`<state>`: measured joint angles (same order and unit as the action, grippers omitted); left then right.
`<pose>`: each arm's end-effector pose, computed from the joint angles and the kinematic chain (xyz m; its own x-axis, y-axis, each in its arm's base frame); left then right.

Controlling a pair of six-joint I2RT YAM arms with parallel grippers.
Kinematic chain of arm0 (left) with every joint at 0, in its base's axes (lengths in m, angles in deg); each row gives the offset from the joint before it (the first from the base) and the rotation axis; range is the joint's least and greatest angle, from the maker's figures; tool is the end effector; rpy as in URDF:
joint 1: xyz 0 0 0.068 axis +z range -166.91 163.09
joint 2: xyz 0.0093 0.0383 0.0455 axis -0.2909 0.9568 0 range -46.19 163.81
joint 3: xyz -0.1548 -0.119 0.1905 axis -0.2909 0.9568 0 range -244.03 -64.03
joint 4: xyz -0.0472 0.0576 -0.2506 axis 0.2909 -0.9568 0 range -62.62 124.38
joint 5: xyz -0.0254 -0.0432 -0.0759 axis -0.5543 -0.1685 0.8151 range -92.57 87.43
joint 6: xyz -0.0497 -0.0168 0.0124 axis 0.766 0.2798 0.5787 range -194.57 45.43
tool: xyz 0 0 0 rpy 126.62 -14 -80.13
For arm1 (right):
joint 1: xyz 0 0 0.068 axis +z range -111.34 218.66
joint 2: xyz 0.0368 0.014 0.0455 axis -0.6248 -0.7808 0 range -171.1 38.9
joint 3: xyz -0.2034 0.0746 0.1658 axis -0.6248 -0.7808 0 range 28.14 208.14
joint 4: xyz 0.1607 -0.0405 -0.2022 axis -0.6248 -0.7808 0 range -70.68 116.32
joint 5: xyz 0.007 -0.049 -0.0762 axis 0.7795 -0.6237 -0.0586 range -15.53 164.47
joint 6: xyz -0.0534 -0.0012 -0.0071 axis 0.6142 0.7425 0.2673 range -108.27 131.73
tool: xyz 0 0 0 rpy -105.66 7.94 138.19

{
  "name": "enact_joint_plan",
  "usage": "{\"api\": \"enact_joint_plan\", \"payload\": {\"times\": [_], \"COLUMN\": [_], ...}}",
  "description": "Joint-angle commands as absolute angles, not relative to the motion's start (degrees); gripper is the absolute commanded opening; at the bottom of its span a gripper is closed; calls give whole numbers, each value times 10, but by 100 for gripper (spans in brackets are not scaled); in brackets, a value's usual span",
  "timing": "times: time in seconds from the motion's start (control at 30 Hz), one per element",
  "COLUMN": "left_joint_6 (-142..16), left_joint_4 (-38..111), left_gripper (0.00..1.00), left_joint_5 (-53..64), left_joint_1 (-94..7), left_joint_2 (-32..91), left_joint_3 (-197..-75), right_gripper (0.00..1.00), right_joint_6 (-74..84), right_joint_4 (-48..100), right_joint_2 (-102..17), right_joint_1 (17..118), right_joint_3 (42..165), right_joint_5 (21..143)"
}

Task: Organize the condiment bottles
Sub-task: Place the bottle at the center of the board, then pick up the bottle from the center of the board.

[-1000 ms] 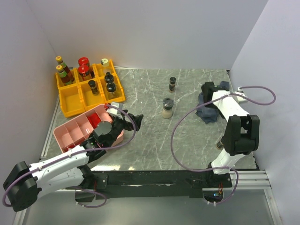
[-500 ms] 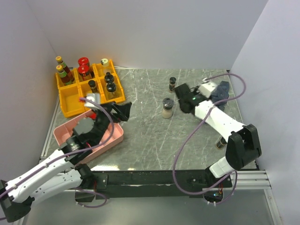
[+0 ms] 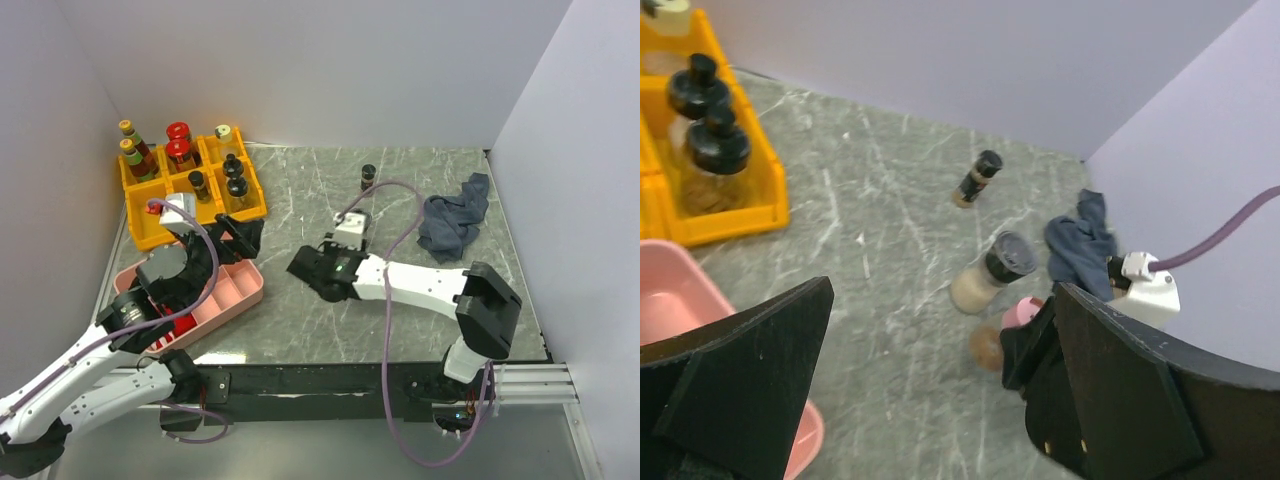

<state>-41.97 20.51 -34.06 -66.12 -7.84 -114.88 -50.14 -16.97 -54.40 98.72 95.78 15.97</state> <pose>0.1079 -0.0966 0.3864 -0.1771 -0.4979 -0.8489 0.2482 0.8121 -0.5281 0.1837 0.2580 0.2387 -0.4840 0.0827 -0.8711 0.2694 0.9613 -0.0584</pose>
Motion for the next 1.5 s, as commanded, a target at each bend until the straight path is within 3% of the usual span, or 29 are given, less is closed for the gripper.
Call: {"api": "enact_joint_plan", "payload": {"times": [0.0,0.3,0.53,0.67,0.7,0.77,1.03,1.2,1.47], "left_joint_6": [-410,-404,-393,-391,-392,-391,-404,-411,-442], "left_joint_4": [165,153,162,160,160,158,168,197,264], "left_gripper": [99,99,99,99,99,99,99,99,97], "left_joint_5": [-386,-392,-386,-396,-398,-403,-378,-340,-247], "left_joint_1": [-664,-664,-663,-664,-663,-663,-660,-660,-660], "left_joint_2": [-105,-114,-98,-93,-92,-83,-19,47,213], "left_joint_3": [-1177,-1165,-1150,-1147,-1146,-1144,-1150,-1144,-1153], "right_gripper": [36,50,62,84,94,100,100,100,100], "right_joint_6": [-453,-306,-240,-223,-221,-219,-186,-214,-202], "right_joint_4": [-67,154,217,228,215,195,162,86,90], "right_joint_2": [-559,-569,-591,-546,-537,-498,-242,-143,0], "right_joint_1": [1033,1049,1054,1058,1058,1058,1050,1024,1008], "right_joint_3": [998,912,888,867,867,867,768,756,719], "right_joint_5": [174,258,287,293,295,305,361,311,278]}}
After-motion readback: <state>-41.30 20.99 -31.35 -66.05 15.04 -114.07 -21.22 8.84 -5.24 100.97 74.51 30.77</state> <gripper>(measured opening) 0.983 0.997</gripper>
